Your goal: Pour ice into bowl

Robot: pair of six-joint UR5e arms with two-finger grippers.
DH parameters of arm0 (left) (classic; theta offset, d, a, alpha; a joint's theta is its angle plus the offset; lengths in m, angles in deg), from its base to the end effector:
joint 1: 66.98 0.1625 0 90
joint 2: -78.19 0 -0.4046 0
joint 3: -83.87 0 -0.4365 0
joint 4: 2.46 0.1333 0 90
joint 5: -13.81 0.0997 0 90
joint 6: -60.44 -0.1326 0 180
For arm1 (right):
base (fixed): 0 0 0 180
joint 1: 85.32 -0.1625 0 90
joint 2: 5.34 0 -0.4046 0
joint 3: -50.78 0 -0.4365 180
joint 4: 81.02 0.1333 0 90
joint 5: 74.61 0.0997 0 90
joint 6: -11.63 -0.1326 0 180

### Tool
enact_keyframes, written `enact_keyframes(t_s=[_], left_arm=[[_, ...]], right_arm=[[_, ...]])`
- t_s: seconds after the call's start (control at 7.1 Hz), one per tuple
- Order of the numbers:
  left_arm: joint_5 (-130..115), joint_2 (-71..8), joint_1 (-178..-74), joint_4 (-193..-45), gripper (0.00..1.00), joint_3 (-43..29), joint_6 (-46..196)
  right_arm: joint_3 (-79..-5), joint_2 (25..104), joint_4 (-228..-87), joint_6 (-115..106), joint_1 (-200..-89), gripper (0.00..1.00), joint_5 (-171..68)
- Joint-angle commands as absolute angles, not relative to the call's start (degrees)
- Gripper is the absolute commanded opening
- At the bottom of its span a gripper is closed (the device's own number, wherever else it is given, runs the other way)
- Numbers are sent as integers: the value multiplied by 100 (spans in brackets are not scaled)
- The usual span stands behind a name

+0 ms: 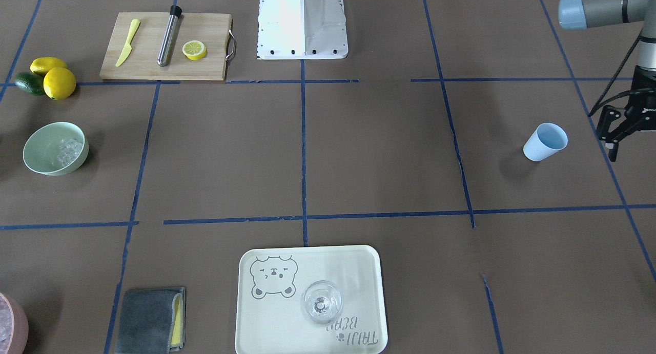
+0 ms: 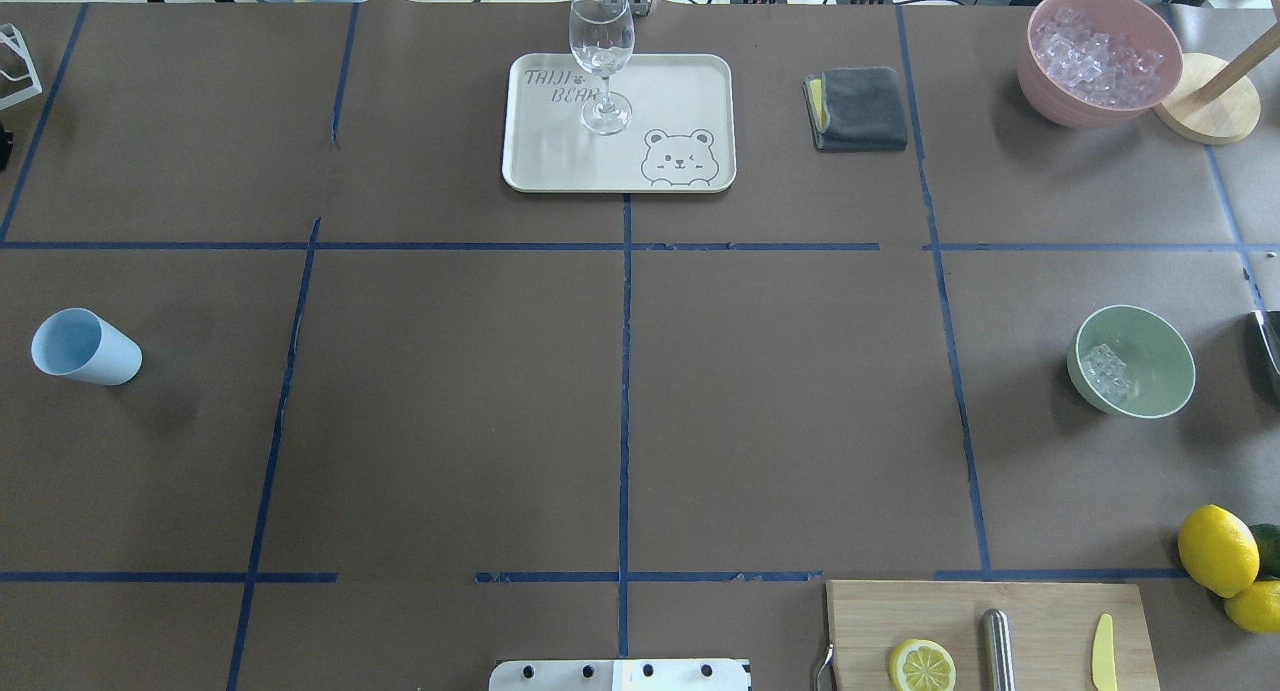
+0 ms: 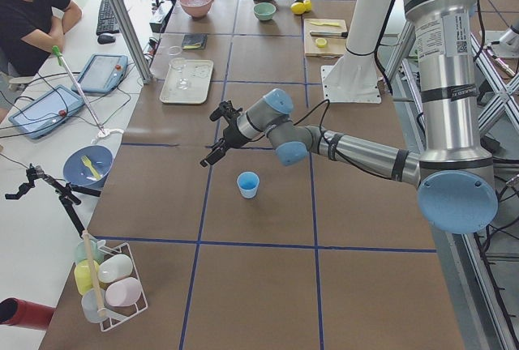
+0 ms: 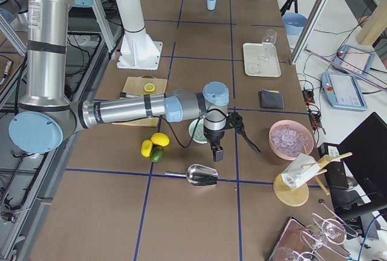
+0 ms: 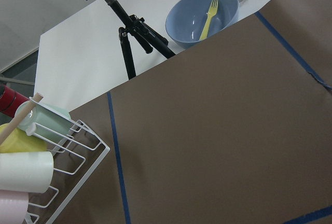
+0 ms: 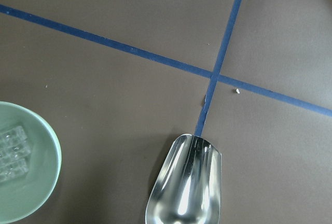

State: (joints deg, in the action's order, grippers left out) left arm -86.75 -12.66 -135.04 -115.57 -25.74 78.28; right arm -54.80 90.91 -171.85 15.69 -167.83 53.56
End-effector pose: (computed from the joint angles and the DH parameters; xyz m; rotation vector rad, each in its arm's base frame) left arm 0.1145 -0.5760 0.4402 0.6538 0.4231 0.1380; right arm -0.0144 -0.5031 0.5823 0.1232 -0.6706 -0.2432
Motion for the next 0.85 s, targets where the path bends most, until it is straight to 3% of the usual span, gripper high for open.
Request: enact_keyframes(t_s=[0.0, 0.7], left_arm=[[-10036, -1619, -14280, -10289, 100, -2259, 6764], [-11867, -1410, -15608, -8930, 100, -1380, 5411]], right_arm=[[-5495, 9238, -17550, 2337, -17451, 100, 6143], [-5583, 9248, -17472, 2227, -17471, 100, 6153]])
